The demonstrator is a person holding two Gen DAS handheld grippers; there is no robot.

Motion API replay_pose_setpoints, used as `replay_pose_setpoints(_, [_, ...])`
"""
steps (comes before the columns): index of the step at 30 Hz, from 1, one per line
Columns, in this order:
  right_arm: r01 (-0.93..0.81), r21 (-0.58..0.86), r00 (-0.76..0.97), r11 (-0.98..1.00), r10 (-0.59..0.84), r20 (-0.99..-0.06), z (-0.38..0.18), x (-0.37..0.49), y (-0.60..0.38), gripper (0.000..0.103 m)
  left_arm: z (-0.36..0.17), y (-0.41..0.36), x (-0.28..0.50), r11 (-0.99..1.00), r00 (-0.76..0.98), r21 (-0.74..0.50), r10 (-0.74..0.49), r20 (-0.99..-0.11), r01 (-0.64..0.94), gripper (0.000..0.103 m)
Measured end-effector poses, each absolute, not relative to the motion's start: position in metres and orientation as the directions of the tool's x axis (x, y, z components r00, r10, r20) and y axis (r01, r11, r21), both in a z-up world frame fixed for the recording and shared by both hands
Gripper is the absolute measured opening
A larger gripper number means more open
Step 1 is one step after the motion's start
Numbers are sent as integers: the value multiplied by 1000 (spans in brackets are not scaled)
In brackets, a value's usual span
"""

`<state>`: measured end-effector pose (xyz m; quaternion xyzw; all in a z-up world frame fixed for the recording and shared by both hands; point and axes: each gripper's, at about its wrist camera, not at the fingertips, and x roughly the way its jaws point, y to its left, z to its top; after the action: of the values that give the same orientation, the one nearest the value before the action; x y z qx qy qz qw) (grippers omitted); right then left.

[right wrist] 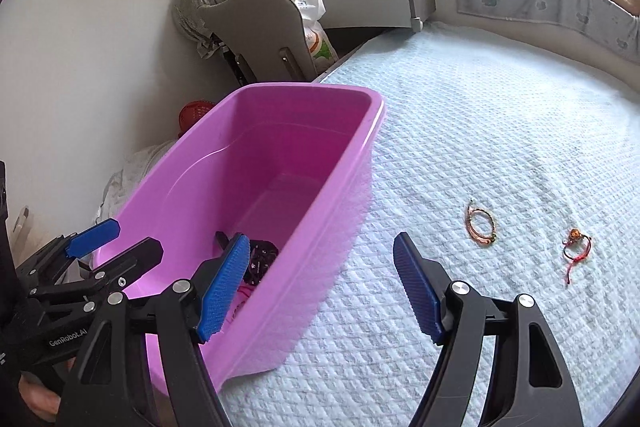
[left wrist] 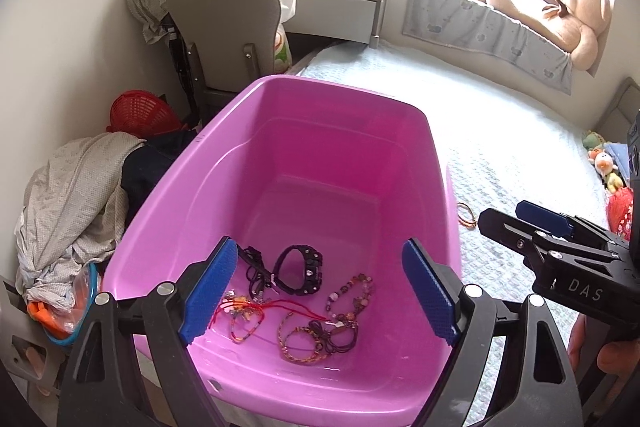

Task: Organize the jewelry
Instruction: 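Withdraw both grippers from the tub back over the bed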

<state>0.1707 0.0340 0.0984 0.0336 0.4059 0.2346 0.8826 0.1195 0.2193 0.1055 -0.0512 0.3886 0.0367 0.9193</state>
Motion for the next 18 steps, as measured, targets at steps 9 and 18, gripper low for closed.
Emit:
replay_pose_setpoints(9, [-339,207,620,918,383,-685,79,134,-15,71,104,177,99,998,703,-67,-36,-710,-17,86])
replay_pose_setpoints(18, [-295,207,640,933,354,-682,47,101,-63,75,95,122,72,993,719,-9,-90,-690,117,93])
